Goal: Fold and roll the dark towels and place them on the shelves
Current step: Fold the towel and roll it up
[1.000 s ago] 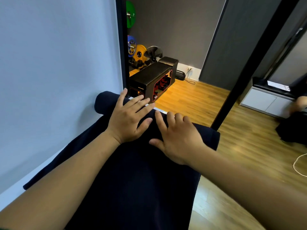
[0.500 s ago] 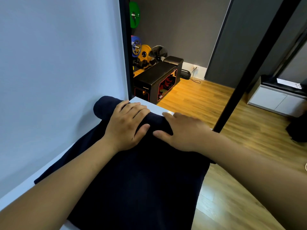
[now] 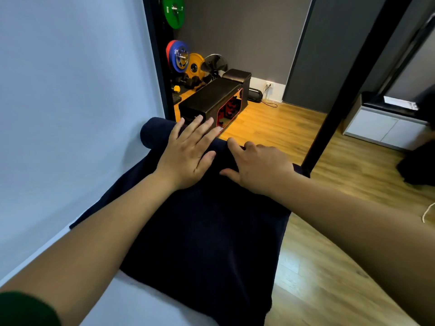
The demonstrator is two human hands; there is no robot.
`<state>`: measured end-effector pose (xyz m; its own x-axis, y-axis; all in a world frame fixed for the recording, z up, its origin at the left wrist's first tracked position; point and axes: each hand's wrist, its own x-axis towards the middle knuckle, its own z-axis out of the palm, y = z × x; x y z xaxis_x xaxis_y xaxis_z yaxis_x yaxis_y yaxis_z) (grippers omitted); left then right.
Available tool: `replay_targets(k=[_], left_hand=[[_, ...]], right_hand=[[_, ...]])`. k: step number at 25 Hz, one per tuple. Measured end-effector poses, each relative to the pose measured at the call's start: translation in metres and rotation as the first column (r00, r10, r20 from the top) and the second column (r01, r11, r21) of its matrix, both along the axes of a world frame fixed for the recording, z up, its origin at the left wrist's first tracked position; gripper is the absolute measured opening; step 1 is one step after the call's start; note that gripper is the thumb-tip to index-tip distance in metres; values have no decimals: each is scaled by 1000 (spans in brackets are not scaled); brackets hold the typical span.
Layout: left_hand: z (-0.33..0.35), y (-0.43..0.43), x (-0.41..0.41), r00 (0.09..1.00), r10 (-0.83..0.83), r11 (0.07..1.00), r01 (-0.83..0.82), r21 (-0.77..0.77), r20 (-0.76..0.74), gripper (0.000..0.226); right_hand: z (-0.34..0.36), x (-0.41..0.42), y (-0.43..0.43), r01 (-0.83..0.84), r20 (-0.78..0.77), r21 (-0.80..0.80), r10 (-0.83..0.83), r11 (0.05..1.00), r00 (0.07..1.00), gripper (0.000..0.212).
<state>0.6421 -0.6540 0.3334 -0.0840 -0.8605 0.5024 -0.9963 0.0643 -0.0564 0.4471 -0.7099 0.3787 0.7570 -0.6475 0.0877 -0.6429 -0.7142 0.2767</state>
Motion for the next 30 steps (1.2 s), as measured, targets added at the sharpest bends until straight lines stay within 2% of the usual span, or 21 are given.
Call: replay_targets(k=[5, 10, 13, 16, 18, 19, 22, 26, 30], left_hand=[[-7, 41, 0, 1000, 13, 996, -14, -83, -14, 54], [-2, 52, 1, 997, 79, 983, -75, -169, 15, 55], [-3, 53, 0, 998, 55, 974, -53, -220, 1, 52], [-2, 51, -2, 998, 61, 968, -62, -242, -15, 48], [-1, 49, -2, 997, 70, 967, -72, -242, -19, 49], [-1, 48, -2, 997, 68, 968, -72, -242, -25, 49], [-2, 46, -5, 998, 67, 964, -70, -257, -21, 47], [-3, 34, -5, 994, 89, 976, -76, -203, 57, 49], [0, 26, -6, 988, 114, 987, -100, -124, 106, 53]], right_hand=[[-19, -6, 41, -27, 71, -118, 35, 993, 997, 78], [-29, -13, 95, -57, 172, 30, 51, 998, 984, 89], [-32, -19, 112, -99, 99, 42, 95, 994, 991, 87], [-1, -19, 95, -131, 40, 62, 129, 989, 991, 76], [20, -17, 67, -150, 124, 116, 136, 982, 983, 73], [26, -15, 53, -137, 150, 170, 112, 976, 982, 76], [17, -10, 35, -61, 49, 282, 49, 957, 998, 88], [4, -2, 12, -61, 56, 240, 48, 969, 997, 83], [5, 3, 0, -86, 42, 123, 81, 989, 996, 82]])
